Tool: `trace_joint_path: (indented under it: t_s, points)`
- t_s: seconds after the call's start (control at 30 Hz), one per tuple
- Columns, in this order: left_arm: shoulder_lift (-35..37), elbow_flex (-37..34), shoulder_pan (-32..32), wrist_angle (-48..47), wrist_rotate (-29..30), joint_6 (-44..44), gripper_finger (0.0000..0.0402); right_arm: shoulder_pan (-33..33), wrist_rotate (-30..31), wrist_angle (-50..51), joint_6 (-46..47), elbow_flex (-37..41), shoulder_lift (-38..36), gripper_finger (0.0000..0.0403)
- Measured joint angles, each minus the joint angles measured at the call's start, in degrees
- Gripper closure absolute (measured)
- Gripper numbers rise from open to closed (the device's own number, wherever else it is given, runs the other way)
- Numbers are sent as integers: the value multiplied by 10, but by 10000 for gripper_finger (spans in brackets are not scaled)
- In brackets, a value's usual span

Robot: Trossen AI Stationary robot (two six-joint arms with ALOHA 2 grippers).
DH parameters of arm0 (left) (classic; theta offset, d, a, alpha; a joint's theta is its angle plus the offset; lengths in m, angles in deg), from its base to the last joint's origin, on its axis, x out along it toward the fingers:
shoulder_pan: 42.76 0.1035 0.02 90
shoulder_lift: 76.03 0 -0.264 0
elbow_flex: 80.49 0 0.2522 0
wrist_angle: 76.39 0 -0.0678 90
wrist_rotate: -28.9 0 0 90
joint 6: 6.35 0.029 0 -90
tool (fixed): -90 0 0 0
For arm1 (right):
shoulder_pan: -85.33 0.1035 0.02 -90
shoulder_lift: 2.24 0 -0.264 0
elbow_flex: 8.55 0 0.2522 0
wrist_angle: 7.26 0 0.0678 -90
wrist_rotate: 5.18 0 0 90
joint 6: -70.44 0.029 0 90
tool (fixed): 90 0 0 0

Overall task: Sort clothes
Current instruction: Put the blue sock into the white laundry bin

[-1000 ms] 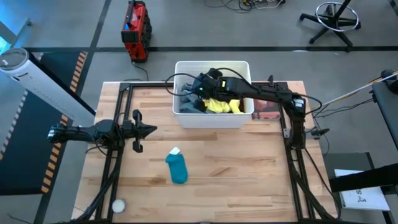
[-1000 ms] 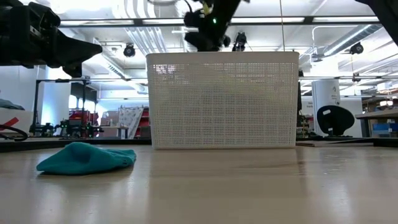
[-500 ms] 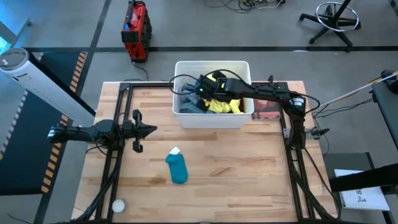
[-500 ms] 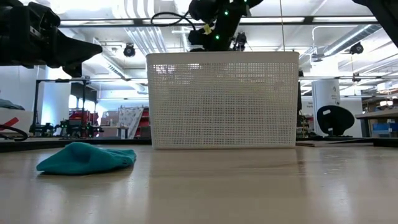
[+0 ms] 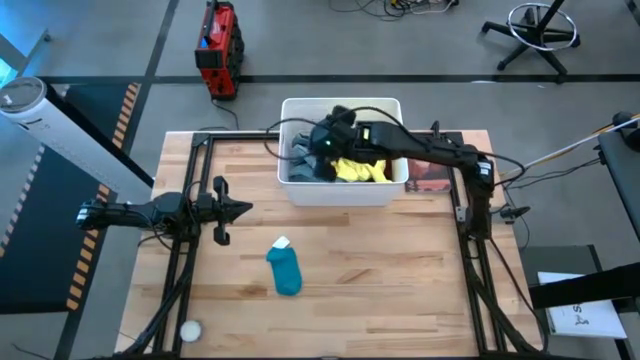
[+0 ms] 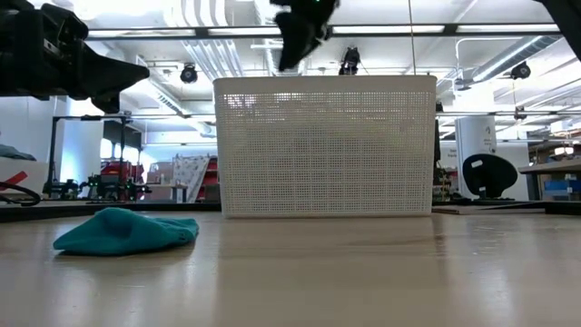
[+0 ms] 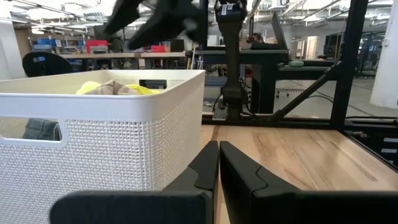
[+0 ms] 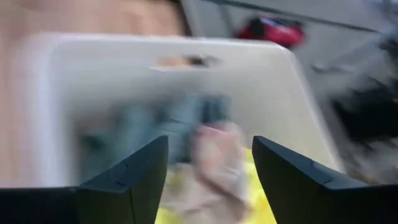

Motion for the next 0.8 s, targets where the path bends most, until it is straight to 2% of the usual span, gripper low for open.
trace_joint_path:
  t_s: [0.1,0.27,0.33,0.6,0.8]
  points:
    - [0,0,0,-1,0,0,401,22,-73,-2,-1,0,-14,181]
    - [0,0,0,-1,0,0,401,51,-235,-10,20,3,-22,186]
    - [0,0,0,-2,0,0,401,65,-273,-15,27,5,-21,191]
    - [0,0,0,-2,0,0,401,125,-290,-49,36,63,-21,208]
    - [0,0,0,-2,0,0,401,164,-304,-98,78,147,-21,206]
